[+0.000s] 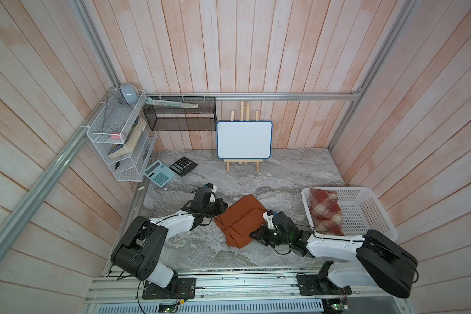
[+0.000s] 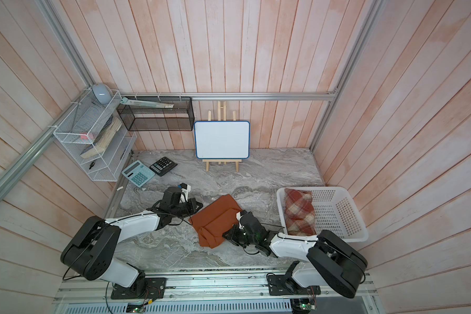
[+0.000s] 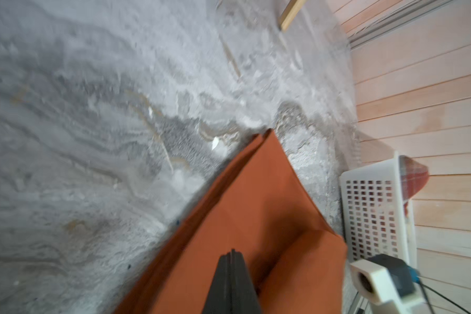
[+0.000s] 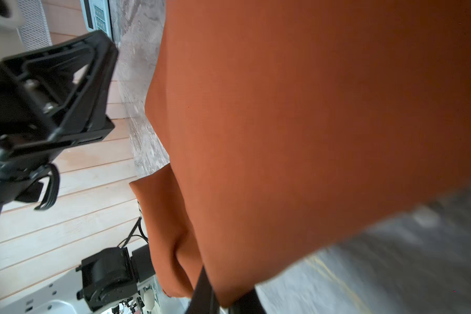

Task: Roll up the skirts
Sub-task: Roll the skirt at the center of the board.

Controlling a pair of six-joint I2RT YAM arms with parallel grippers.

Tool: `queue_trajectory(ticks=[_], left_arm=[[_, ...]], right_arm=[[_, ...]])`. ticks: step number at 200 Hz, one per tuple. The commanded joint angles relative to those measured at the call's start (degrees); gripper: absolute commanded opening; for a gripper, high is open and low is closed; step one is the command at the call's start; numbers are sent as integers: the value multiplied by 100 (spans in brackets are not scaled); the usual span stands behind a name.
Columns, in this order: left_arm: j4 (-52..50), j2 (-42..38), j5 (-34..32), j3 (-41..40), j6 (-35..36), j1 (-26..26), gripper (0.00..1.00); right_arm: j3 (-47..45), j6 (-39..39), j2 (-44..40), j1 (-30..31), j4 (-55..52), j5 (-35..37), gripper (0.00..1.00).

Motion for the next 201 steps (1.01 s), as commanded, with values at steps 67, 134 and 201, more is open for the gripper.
queue_trajectory(ticks=[67,134,201], left_arm=[[655,68,148,-602,-152,-762,0],[958,460,202,-854,-254,-920,0],[1074,862,353,-837,-287,-932,0]], right_arm=[[333,-143,-1048,210,-2800,379,0],[814,-337,-822,210,-2648,381,8],[1500,-673,-510,201,-2722,609,38]])
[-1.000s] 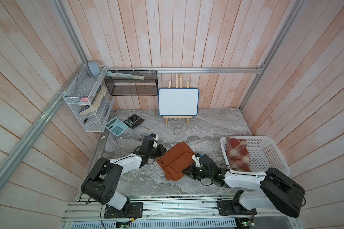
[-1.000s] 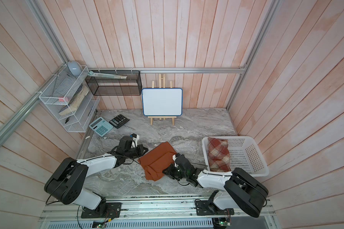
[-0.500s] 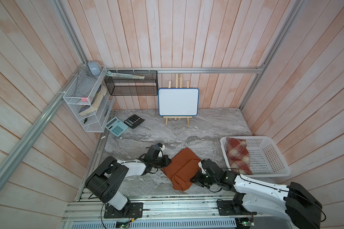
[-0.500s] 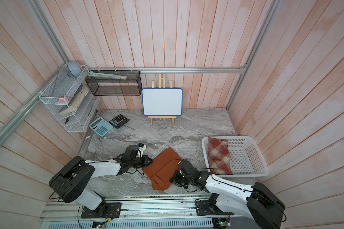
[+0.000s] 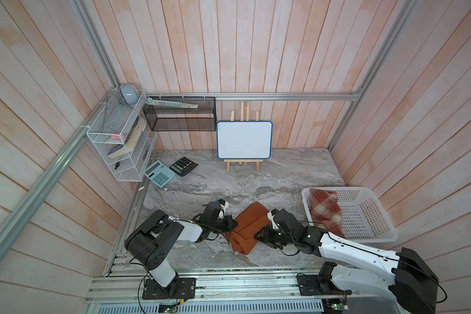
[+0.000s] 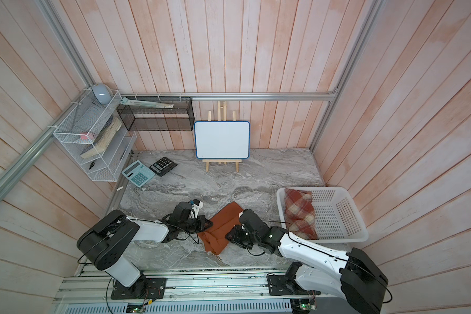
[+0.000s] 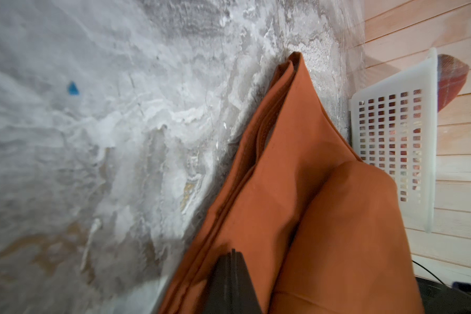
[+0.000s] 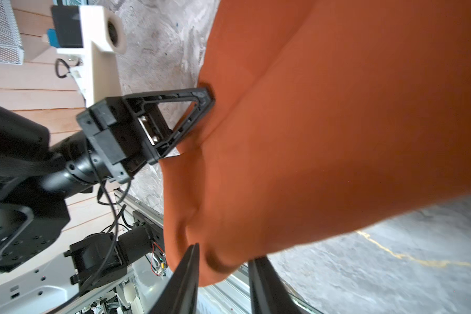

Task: Roll up the skirts
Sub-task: Roll the skirt at the center of the board.

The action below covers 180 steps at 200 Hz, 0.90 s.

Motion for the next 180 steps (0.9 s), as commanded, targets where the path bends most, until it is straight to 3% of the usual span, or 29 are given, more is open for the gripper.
queue_trajectory(ticks=[1,86,180], left_arm=[[-340,294,-7,-102,-19,-45,0],[-308,292,50,-191,-20,-44,0],[-54,219,-118,-513,-303,-39,0]], right_arm=[[221,-243,276,20,-19,141,38],[1115,-1215,1434,-213,469,236,39],[1425,-1296,2750,-226,2309,-590,38]])
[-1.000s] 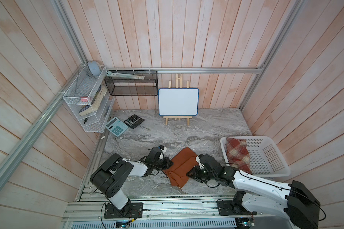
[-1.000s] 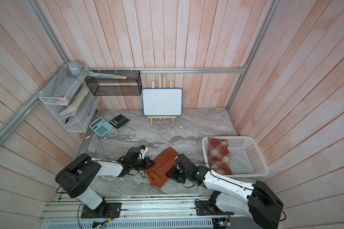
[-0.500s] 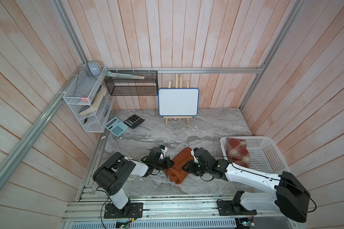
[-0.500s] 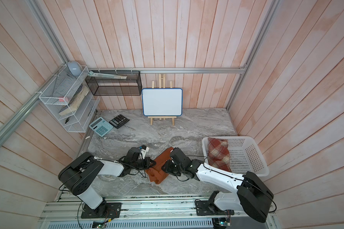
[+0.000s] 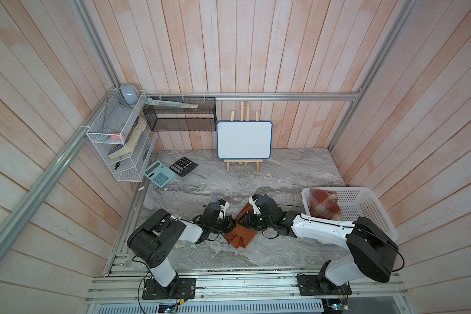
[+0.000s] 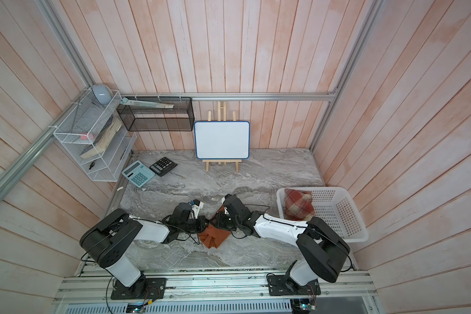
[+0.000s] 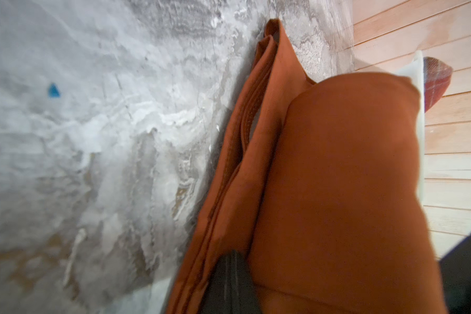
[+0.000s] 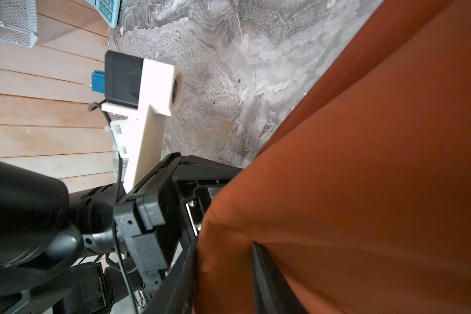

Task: Roll up the skirts
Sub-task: Roll the skirt at the center of the board.

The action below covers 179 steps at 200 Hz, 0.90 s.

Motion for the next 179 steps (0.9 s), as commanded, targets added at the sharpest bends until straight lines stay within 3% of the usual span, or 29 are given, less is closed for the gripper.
queue_trajectory(ticks=[1,54,97,118,179], left_arm=[[-502,127,-205,-353,-162,-39,0],[-494,-916,-639,-1057,-599,61,0],[-2321,-3112,-1696,-1162,-477,145,0],[-2586,-3955,-1750,-1189,-566,145,0],[-1645,-3411,-1137,-901,-531,39,0]], right_arm=[[206,-99,258,-25,745,-279,38],[268,-68,874,-87,1218,-596,39],[342,-11,1187,-70,1219,-695,39],[415,-11,1249,-17,1215,-654,39],[427,129,1597,192,1324,-593,34]])
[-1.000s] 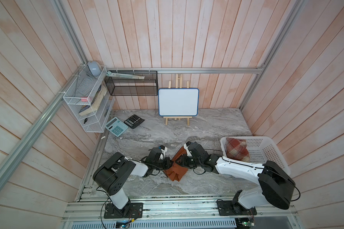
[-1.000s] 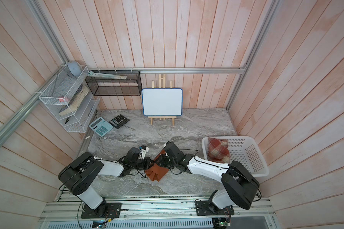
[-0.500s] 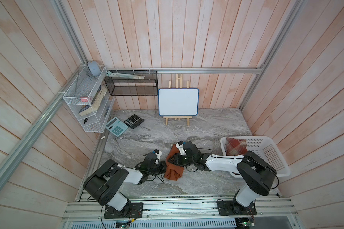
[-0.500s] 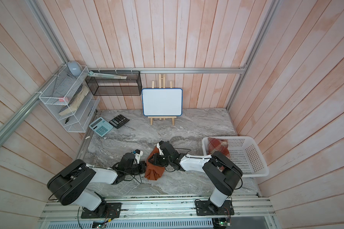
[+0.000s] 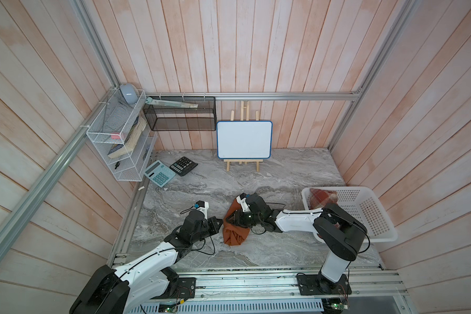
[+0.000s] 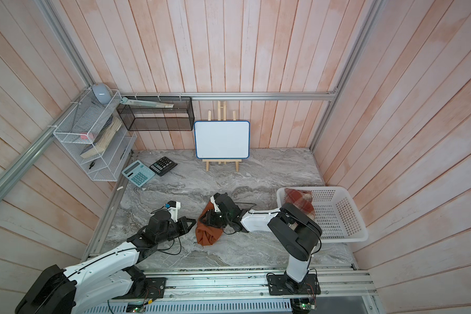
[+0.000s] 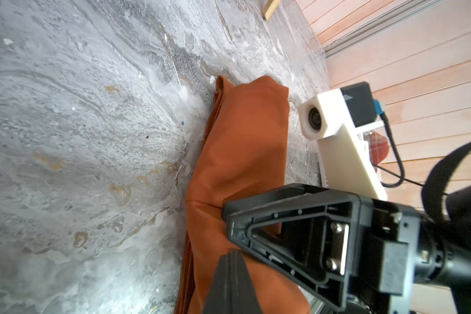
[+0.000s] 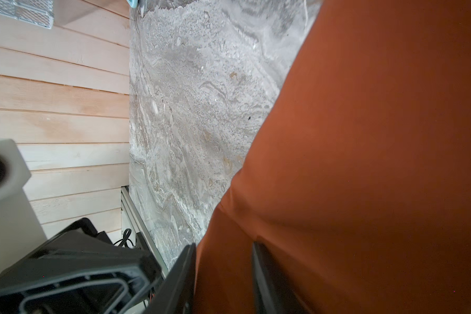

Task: Roll up the skirts
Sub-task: Roll the skirt at the center of the board.

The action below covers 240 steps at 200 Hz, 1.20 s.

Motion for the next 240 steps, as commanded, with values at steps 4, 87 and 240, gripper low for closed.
queue_trajectory(ticks=[4,87,240], left_arm=[[450,203,217,65,-9,-47,0],[535,260,324,408,211,-247,0],[1056,846,154,-561,-258,-568,0]], right_arm=[[-78,144,247,100,139,-7,33],[22,57,629,254,89,116,18],[114,-32,-605,-760,442,-679,23]])
